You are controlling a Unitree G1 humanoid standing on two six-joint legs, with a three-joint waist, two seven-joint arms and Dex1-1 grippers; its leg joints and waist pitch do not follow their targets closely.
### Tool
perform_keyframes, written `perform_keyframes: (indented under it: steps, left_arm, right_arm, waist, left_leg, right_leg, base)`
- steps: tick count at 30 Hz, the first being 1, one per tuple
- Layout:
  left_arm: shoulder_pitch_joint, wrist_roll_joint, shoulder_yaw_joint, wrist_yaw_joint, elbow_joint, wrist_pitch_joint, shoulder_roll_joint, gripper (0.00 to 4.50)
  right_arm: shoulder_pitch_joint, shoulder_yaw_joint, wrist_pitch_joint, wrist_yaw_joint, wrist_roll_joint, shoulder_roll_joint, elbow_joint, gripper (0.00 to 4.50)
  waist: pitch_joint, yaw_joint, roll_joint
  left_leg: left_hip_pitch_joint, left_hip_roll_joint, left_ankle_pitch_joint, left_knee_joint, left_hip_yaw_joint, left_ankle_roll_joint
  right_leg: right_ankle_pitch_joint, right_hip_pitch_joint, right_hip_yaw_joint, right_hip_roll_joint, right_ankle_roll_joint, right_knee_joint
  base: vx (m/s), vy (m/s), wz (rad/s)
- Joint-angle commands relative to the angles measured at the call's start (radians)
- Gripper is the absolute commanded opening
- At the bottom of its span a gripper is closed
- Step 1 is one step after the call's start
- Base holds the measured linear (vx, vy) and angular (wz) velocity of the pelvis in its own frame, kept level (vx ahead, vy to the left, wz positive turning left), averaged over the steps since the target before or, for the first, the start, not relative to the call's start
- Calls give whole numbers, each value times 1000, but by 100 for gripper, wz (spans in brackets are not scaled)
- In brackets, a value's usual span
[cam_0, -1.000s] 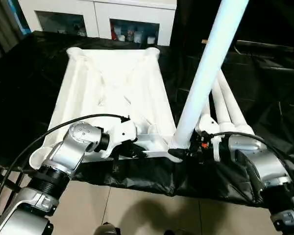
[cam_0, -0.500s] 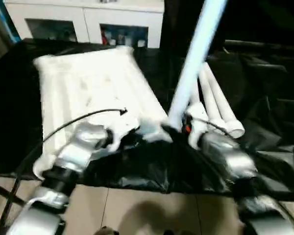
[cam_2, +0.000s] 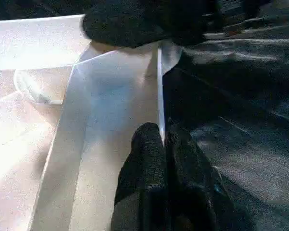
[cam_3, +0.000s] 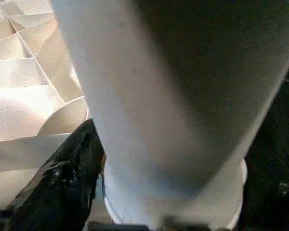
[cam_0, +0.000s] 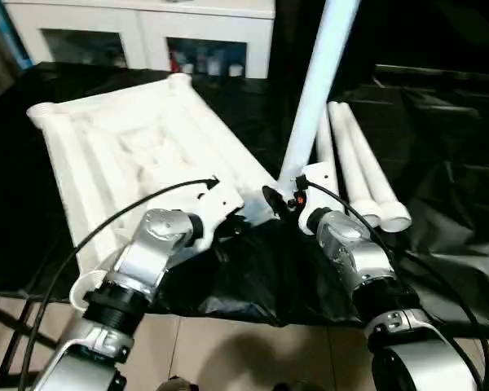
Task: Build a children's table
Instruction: Rotate leg to tighten
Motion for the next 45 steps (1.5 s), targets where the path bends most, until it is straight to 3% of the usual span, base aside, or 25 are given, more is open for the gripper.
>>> perform_keyframes:
  steps: [1, 5, 7, 18, 24, 28, 29, 33, 35, 39, 41, 42, 45]
  left_arm:
    - [9, -86, -62, -81, -59, -62, -50, 0]
    - [11, -93, -61, -126, -44, -107, -19, 0]
    - [3, -93, -62, -166, -12, -161, 10, 0]
    - [-21, -138, -65, -387, 63, -256, 93, 0]
    - [-27, -137, -83, -499, 100, -298, 151, 0]
    - [-30, -132, -81, -514, 115, -311, 161, 0]
    - [-29, -134, -79, -514, 117, -311, 160, 0]
    - [-27, -144, -73, -511, 122, -312, 156, 0]
    - [-19, -157, -52, -481, 120, -303, 139, 0]
    - [-18, -157, -34, -427, 119, -281, 114, 0]
    - [-22, -139, -21, -339, 120, -248, 80, 0]
    - [-22, -139, -21, -339, 120, -248, 80, 0]
    - [-18, -117, -14, -243, 91, -199, 39, 0]
  right_arm:
    - [14, 75, 13, 91, -7, 17, -5, 368]
    - [39, 103, 19, 168, -28, -28, -60, 368]
    - [81, 135, 22, 273, -28, -94, -144, 368]
    - [207, 205, 89, 658, 75, -303, -410, 368]
    - [218, 241, 117, 788, 87, -365, -463, 316]
    - [214, 245, 130, 807, 92, -371, -466, 287]
    - [215, 248, 138, 810, 95, -368, -469, 287]
    - [225, 251, 151, 807, 99, -358, -478, 278]
    - [231, 220, 175, 725, 111, -304, -456, 277]
    - [218, 182, 178, 605, 102, -242, -408, 277]
    - [184, 146, 150, 407, 52, -163, -312, 277]
    - [184, 146, 150, 407, 52, -163, -312, 277]
    - [140, 114, 125, 238, 27, -81, -205, 277]
  waist:
    - [-64, 0, 1]
    - [-65, 3, -2]
    - [-65, 7, -4]
    - [-64, 16, 1]
    - [-65, 19, 3]
    - [-64, 19, 3]
    - [-66, 20, -2]
    - [-69, 22, -4]
    - [-70, 23, -6]
    - [-67, 17, -5]
    - [-66, 4, -6]
    - [-66, -1, -8]
    - [-69, -2, -3]
  left_leg:
    - [8, 47, -177, -72, -10, 38]
    - [6, 46, -150, -70, -9, 61]
    - [7, 43, -154, -68, -8, 70]
    - [7, 50, -189, -70, -10, 71]
    - [8, 53, -199, -70, -10, 66]
    - [10, 53, -212, -71, -11, 52]
    - [9, 53, -206, -70, -11, 52]
    - [9, 53, -176, -68, -10, 59]
    - [8, 52, -165, -67, -9, 62]
    - [10, 52, -199, -71, -11, 37]
    - [6, 49, -215, -75, -14, 7]
    - [3, 47, -227, -77, -18, -2]
    - [13, 49, -230, -71, -13, -1]
  right_leg:
    - [-168, 47, 50, -67, -224, -69]
    - [-135, 51, 50, -68, -230, -66]
    - [-151, 53, 49, -65, -216, -72]
    - [-199, 51, 50, -70, -221, -74]
    - [-198, 50, 47, -69, -237, -72]
    - [-218, 49, 48, -71, -237, -73]
    - [-217, 52, 48, -72, -238, -71]
    - [-188, 51, 48, -72, -240, -67]
    - [-184, 52, 48, -72, -240, -67]
    - [-257, 48, 48, -74, -222, -73]
    - [-315, 47, 46, -75, -205, -77]
    - [-357, 51, 43, -76, -186, -80]
    - [-358, 42, 49, -77, -181, -85]
  base:
    - [0, 0, 0]
    - [0, 0, 0]
    - [0, 0, 0]
    - [0, 0, 0]
    - [0, 0, 0]
    - [0, 0, 0]
    - [0, 0, 0]
    - [0, 0, 0]
    - [0, 0, 0]
    - [0, 0, 0]
    - [0, 0, 0]
    - [0, 0, 0]
    - [0, 0, 0]
